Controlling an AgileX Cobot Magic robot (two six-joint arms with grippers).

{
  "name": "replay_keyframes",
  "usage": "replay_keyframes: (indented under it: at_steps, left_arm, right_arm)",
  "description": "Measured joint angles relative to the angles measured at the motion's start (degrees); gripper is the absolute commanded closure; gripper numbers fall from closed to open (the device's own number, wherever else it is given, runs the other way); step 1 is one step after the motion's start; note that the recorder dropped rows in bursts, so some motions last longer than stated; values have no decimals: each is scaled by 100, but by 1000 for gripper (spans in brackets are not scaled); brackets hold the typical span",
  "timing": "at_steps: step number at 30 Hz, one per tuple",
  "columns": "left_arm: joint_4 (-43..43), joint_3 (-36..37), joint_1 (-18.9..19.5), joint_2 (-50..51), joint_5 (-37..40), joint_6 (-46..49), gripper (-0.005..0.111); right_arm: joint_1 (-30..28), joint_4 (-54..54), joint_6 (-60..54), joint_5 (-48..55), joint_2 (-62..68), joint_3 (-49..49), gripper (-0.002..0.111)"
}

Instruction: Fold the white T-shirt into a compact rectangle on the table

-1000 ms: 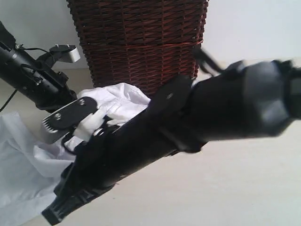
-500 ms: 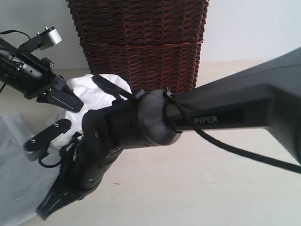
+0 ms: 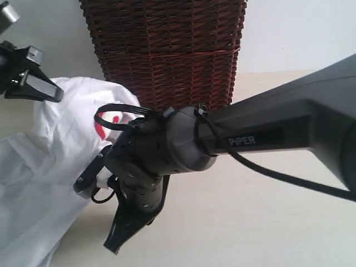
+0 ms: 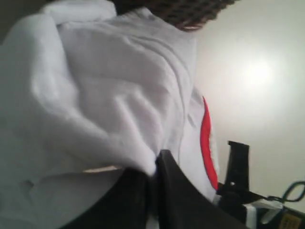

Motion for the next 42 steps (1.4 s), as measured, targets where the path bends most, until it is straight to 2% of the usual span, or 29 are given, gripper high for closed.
replay_keyframes:
  at_steps: [1,2,3,4,6,8,10,11,13,15,18,20,23,24,25,26,27,30,34,37,39,40,42]
  left_arm:
    - [37,14,180,0,-125,-225,97]
    - [73,41,212,14,-178,-281,78]
    - [152,39,235,81,-322,-342,64]
    - [176,39,235,109,-428,-358,41]
    - [227,39,235,131,-761,-382,25]
    - [247,39,235,47,-1006,-395,28]
    - [298,39,235,-93,-933,-500,42]
    - [374,53,235,-139,-775,-643,53]
    - [669,311,142,-168,-473,-878,84]
    - [1135,700,-25,-168,-295,-1144,106]
    - [1813,1147,-327,-168,-136,-1390,107]
    - [2161,1411,-560,-168,4,-1511,107]
    - [2581,1929,-1273,-177,245,-1692,107]
    - [2641,2026,-1396,-177,270,-1761,107]
    - [2921,2283,-1676,-152,269,-2084,107]
    - [3095,2397,-1787,-114,253,-2274,107]
    - [3666,2571,-1891,41,231,-2840,107]
    - [4403,2783,-1928,392,453,-3456,107]
    - [4456,2878,-2087,446,967,-3497,107]
    - [4456,2728,-2127,387,751,-3497,107]
    - [4542,2514,-2127,183,69,-3550,97]
    - [4588,2474,-2127,144,-99,-3562,88]
    - [4653,2410,-2047,103,-259,-3584,62]
  right_arm:
    - [-14,204,-156,-51,-142,198,108]
    - [-14,453,-348,-120,-247,317,108]
    - [-3,1161,-822,-356,-489,512,105]
    - [-3,1581,-1234,-488,-716,597,101]
    - [9,2699,-2201,-647,-1105,645,95]
    - [9,3050,-2619,-643,-1299,645,95]
    - [9,2837,-2551,-605,-1407,675,95]
    - [9,2594,-2360,-592,-1498,675,95]
    - [-30,1875,-1822,-569,-1770,675,95]
    - [-183,1415,-1383,-491,-2114,675,98]
    - [-515,1132,-1161,-425,-2615,738,107]
    - [-744,1044,-1123,-436,-3020,895,108]
    - [-1172,999,-1076,-671,-3879,1389,108]
    - [-1220,999,-1065,-755,-4010,1466,108]
    - [-1248,999,-1066,-843,-4198,1553,108]
    - [-1248,999,-1066,-872,-4277,1569,108]
    - [-1248,999,-1066,-916,-4367,1569,108]
    - [-1248,999,-1066,-953,-4433,1576,108]
    - [-1248,999,-1066,-960,-4433,1581,108]
    - [-1248,999,-1066,-960,-4433,1581,108]
    - [-1248,999,-1066,-960,-4433,1581,108]
    - [-1248,999,-1066,-960,-4433,1581,108]
    - [-1248,999,-1066,-960,-4433,1581,108]
